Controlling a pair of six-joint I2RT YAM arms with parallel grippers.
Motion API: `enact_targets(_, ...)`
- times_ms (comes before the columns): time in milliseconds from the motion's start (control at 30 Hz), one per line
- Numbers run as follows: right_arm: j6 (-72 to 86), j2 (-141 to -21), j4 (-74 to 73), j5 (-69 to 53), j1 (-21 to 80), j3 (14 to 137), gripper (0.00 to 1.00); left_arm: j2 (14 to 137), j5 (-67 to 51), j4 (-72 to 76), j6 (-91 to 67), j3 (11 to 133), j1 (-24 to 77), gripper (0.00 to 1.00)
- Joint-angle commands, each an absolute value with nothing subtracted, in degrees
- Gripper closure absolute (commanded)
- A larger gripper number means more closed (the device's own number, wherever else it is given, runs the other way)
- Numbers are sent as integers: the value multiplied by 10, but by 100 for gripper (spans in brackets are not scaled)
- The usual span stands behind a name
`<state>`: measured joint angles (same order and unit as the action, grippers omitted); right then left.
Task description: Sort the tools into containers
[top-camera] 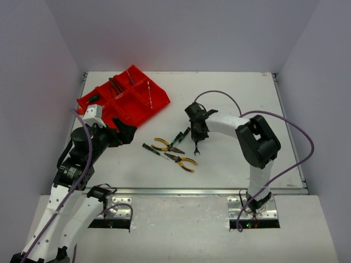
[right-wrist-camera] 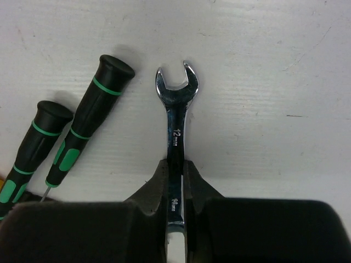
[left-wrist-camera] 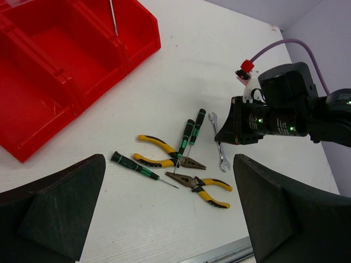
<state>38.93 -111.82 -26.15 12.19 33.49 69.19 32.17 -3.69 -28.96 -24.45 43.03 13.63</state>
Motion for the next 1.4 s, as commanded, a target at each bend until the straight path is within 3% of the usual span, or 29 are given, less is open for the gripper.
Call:
enact_targets(0,353,-1037,-253,117,332,638,100,339,-72,-256,-252,428,137,0)
enact_targets(167,322,-956,-252,119,332,625,100,358,-150,-159,-333,366,138,0)
enact_targets(333,303,-887,-244,97,334,597,100,409,-224,78,-452,271,155,0)
enact_targets(467,290,-814,-186,31,352,543,100,498,-210,305,-530,242,241,0)
enact_targets(633,268,-703,-128,-14,379,501,100,659,-161,339,-530,344,329,1)
enact_targets(867,267,-639,-124,-56,383,497,100,764,-99,320,-532,427,389,11)
enact_targets(1067,266,-623,-124,-51,385,503,100,819,-102,321,-535,465,416,31)
enact_targets(1167,269,-621,-126,-42,386,509,100,830,-105,322,-532,476,429,61)
enact_targets(1300,275,-619,-118,-54,385,513,100,846,-108,312,-526,491,432,91)
enact_targets(1367,278,-616,-116,-53,385,511,100,852,-100,287,-512,508,432,100)
